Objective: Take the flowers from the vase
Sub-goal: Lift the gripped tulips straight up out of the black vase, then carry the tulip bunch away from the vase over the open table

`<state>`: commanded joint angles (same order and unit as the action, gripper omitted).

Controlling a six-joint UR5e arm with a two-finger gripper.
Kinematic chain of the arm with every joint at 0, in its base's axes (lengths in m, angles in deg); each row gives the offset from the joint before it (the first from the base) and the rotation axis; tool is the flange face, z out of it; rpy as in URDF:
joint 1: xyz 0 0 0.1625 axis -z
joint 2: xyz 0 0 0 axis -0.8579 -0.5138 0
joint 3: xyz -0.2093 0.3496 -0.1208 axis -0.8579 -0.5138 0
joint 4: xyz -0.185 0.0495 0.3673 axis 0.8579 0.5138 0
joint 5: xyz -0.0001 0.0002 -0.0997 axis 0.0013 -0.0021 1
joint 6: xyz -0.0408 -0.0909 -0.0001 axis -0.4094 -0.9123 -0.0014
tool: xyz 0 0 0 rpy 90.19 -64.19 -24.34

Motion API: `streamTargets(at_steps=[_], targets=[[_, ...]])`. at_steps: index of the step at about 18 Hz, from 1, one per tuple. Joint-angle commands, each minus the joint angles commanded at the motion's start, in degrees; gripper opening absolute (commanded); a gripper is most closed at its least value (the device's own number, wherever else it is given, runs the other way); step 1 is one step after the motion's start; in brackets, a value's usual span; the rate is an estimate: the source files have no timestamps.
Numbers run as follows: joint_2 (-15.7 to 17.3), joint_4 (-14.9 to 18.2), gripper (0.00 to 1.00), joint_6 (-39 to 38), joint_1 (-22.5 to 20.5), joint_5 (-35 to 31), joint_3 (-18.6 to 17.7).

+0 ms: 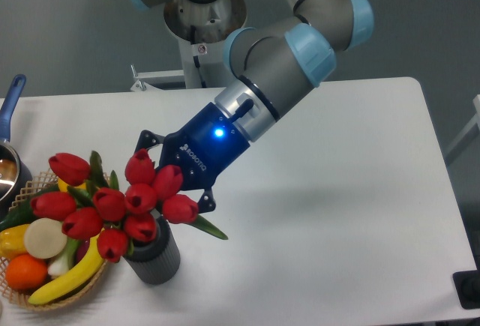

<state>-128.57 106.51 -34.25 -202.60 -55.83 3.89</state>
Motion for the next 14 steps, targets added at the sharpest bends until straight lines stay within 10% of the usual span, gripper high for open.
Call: streamTargets(at_steps=[9, 14], targets=[[0.6, 0.2, 0.07, 1.8, -12.8, -1.4, -1.1], [3.2, 0.7, 0.06, 11.0, -16.6, -12.9, -6.1]])
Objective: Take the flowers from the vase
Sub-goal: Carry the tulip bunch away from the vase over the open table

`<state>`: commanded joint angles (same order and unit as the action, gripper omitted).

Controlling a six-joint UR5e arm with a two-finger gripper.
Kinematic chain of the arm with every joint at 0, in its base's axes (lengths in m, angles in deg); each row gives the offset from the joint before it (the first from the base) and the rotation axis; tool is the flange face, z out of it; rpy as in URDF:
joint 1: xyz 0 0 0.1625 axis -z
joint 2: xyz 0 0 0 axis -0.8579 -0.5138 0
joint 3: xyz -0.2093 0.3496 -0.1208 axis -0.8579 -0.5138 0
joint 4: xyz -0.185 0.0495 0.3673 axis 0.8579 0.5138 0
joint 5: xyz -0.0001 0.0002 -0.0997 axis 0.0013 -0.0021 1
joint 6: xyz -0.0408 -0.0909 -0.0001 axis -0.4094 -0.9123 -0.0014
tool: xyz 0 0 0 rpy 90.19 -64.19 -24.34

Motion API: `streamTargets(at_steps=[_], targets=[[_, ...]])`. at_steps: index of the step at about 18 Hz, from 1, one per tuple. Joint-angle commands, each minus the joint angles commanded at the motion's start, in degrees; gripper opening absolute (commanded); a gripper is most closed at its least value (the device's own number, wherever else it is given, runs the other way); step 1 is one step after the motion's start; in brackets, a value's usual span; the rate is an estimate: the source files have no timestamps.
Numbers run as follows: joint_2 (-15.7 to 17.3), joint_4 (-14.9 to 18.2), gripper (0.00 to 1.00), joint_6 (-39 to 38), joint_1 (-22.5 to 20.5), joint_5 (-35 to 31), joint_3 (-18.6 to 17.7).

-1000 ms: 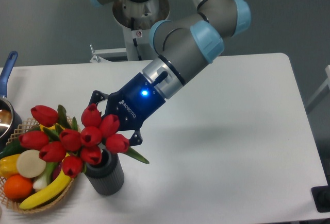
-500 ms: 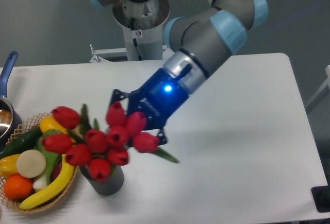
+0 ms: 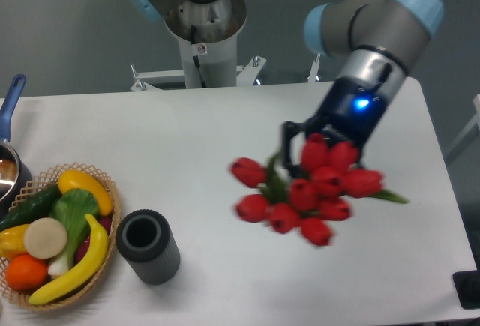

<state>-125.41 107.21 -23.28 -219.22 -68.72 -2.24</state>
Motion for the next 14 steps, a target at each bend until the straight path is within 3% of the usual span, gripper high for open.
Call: streamTargets(at_steps=[4, 9, 11, 14], targets=[[1.8, 0.4, 0.06, 12.4, 0.2, -16.4, -4.4], [1.2, 1.5, 0.07, 14.1, 0.7, -28.9, -7.0], [0.5, 1.5, 0.07, 17.9, 1.1, -38.1, -8.4], [-0.9, 1.6, 0.07, 21.0, 4.3, -45.8, -8.7]])
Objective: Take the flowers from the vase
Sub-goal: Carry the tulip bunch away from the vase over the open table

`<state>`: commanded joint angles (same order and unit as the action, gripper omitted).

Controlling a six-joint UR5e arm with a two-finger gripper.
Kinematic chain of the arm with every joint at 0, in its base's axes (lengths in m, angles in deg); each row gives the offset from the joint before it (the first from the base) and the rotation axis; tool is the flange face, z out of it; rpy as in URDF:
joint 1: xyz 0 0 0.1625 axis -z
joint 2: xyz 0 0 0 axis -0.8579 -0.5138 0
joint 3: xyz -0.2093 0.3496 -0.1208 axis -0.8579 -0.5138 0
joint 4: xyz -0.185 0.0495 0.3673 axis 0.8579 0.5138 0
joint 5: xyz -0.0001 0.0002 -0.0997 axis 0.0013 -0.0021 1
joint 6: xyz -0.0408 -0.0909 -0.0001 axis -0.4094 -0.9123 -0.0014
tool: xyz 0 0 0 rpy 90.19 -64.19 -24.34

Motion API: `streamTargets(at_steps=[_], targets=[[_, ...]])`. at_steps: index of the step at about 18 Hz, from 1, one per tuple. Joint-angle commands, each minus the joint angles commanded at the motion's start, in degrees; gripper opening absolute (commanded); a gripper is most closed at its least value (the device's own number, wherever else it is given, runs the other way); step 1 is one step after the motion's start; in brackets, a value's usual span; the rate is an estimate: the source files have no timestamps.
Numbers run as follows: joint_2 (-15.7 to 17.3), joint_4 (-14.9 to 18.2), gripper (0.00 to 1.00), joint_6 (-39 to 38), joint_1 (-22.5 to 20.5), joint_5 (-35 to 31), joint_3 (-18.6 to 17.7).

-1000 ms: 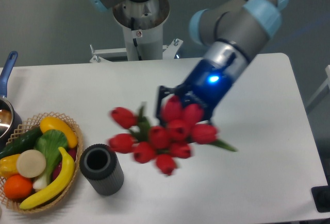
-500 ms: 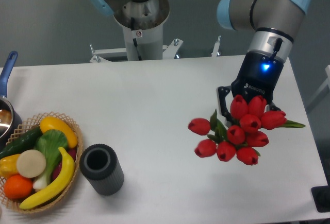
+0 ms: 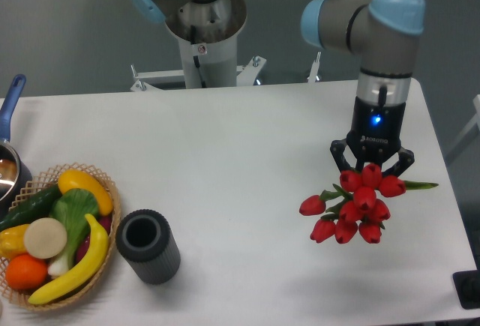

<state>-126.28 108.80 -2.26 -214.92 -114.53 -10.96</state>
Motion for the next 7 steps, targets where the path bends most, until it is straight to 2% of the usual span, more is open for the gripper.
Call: streamTargets(at_steps=[2, 4, 7], targets=[[-1.0, 0.7, 0.08, 1.0, 0.4, -0.8, 1.1], [-1.1, 5.9, 0.08, 1.2, 2.1, -4.9, 1.8], [-2.1, 7.8, 0.08, 2.9, 4.3, -9.2, 2.9]])
